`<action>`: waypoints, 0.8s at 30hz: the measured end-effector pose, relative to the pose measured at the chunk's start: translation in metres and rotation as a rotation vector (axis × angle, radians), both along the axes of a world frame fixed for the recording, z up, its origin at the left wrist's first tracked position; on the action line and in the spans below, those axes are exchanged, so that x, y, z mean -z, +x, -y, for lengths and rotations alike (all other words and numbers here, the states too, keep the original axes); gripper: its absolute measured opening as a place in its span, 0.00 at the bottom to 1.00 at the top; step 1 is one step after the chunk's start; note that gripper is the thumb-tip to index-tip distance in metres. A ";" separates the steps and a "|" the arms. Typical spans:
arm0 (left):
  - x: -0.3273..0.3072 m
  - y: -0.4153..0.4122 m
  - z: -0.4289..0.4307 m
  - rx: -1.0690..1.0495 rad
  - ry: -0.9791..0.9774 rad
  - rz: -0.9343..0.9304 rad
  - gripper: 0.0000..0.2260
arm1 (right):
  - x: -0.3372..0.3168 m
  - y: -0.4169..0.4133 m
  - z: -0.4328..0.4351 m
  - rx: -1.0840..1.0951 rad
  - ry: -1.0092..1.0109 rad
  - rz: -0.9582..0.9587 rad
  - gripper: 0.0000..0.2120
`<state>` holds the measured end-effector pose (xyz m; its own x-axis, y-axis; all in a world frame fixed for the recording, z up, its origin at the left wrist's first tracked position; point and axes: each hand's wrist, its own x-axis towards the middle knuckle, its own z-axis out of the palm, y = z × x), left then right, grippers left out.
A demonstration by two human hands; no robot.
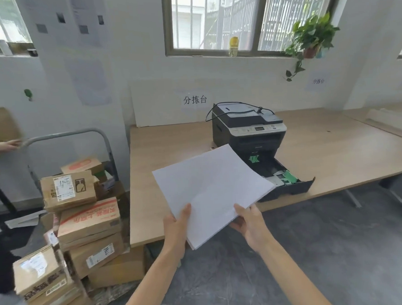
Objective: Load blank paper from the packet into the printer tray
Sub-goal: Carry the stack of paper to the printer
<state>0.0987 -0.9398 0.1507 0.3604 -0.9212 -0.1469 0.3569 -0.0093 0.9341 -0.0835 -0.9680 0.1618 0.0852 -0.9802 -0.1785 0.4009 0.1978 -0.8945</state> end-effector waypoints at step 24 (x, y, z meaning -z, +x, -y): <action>-0.029 0.096 0.314 0.632 0.199 0.460 0.14 | -0.009 -0.007 0.334 -0.259 -0.176 -0.423 0.14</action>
<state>0.1945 -1.2537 0.1801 -0.1555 -0.9432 -0.2935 -0.1914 -0.2627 0.9457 -0.0904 -1.3018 0.1711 0.2843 -0.9550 -0.0847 -0.0451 0.0750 -0.9962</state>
